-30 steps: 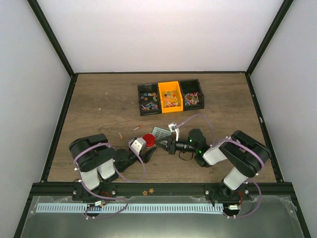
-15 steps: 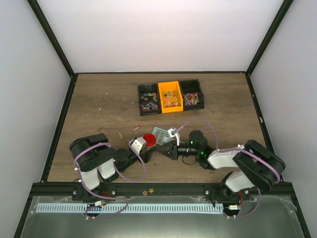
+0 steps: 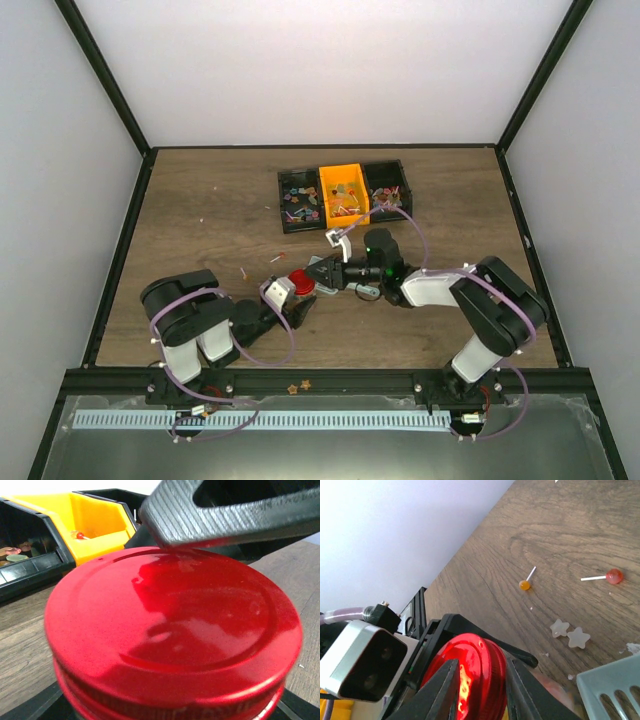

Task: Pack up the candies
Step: Screw the bottle lid onto the packing bottle.

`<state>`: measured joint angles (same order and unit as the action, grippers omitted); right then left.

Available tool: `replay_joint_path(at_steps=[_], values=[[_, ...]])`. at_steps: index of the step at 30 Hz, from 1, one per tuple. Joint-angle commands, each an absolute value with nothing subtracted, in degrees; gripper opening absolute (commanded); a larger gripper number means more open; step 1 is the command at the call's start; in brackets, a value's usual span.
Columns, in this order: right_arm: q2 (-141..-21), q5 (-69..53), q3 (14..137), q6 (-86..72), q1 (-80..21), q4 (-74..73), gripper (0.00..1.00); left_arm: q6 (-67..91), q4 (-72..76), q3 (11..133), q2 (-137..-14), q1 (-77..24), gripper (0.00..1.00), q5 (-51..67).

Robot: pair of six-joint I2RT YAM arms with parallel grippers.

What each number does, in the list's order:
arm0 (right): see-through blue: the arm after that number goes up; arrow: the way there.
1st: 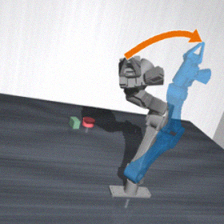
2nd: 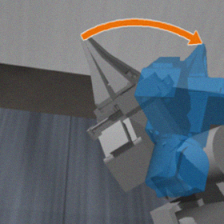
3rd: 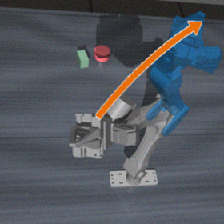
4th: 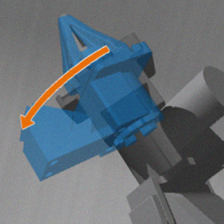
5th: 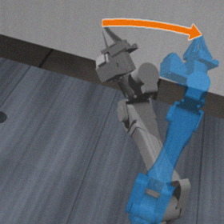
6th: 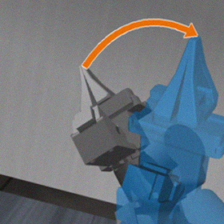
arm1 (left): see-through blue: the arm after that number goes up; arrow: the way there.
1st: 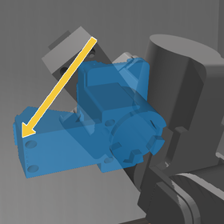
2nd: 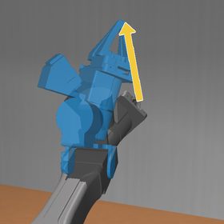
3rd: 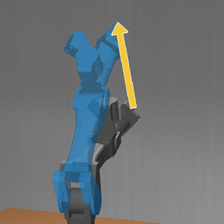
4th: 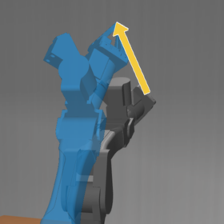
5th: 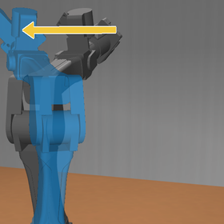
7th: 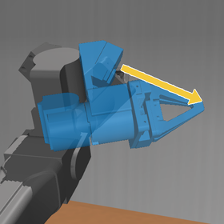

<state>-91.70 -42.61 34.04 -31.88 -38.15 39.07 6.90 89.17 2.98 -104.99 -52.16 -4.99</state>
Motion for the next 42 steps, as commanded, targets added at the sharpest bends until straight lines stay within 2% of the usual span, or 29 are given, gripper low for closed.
replay_joint_path(at_steps=[1,10,17,24,42], values=[[-92.9,-45.6,35.2,-30.3,-38.0,38.8,0.26,10.8,101.6,-8.4,-110.2,-52.1,0.7,-4.4],[-92.3,-49.9,31.8,-32.1,-38.1,41.8,0.09,11.2,101.6,-7.7,-110.1,-52.1,0.7,-3.9],[-94.2,-52.6,29.7,-33.9,-38.6,45.0,0.02,11.0,101.6,-8.0,-109.2,-52.1,0.7,-3.8],[-96.1,-51.8,28.3,-34.9,-41.7,47.3,0.01,10.9,101.5,-8.1,-109.2,-52.1,0.7,-4.2],[-98.8,-51.3,17.9,-42.0,-46.5,65.6,0.01,11.2,101.5,-7.5,-110.1,-51.1,0.7,-2.7]])
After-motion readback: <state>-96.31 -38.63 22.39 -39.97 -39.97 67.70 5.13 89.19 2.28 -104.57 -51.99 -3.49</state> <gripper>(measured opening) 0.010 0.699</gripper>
